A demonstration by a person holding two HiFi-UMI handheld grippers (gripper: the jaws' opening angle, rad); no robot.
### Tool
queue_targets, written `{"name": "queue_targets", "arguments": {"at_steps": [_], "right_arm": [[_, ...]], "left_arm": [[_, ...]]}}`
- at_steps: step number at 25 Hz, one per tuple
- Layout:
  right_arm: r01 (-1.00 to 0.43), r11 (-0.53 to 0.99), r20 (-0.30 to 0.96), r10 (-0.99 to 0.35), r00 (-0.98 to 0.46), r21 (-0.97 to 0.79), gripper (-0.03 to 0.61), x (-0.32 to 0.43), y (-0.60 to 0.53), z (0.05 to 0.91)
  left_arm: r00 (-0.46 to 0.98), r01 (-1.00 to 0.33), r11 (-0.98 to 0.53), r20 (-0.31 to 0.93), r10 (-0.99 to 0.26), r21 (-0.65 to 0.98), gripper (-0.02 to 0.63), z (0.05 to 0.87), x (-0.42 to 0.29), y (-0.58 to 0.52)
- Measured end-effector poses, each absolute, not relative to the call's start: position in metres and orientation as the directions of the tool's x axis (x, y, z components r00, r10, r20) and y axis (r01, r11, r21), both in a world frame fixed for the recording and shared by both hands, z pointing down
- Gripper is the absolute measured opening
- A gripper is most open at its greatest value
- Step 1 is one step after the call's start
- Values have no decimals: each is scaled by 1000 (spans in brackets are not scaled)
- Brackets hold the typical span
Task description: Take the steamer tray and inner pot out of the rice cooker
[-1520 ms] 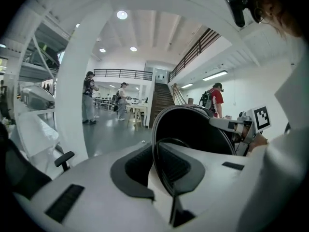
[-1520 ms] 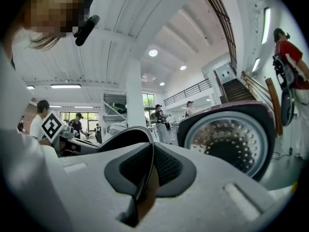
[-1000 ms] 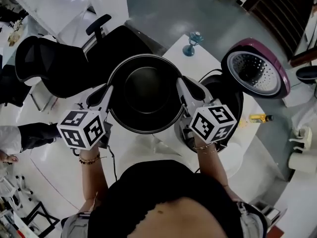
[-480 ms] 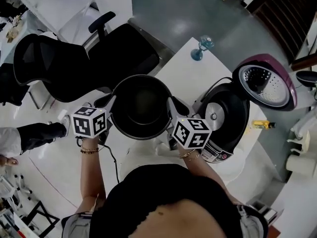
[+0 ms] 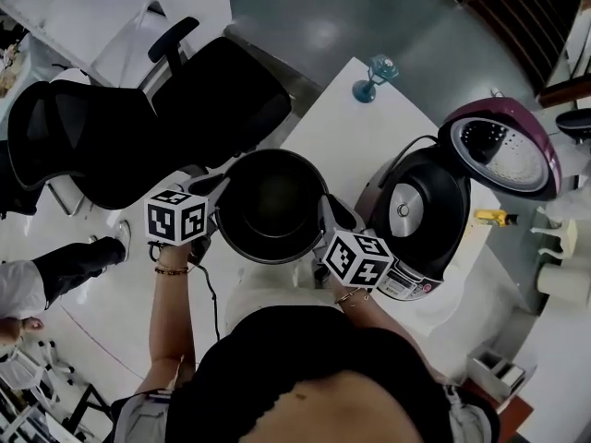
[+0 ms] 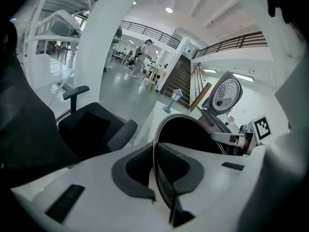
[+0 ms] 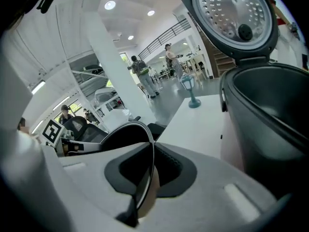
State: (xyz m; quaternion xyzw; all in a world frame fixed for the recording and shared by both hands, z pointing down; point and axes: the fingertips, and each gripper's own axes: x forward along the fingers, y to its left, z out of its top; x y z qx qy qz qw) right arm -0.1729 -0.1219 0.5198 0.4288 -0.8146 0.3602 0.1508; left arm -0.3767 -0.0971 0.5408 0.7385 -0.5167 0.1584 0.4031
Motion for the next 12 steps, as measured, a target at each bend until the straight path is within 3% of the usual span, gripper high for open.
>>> {"name": "queue_targets", "arguments": {"at_steps": [12], "right_arm": [[-858,296,601,-618,-507,-419,29,-162,-127,538]], "left_arm": [[472,-865,-182,637,-609,468,31,544,-369,-124]]}}
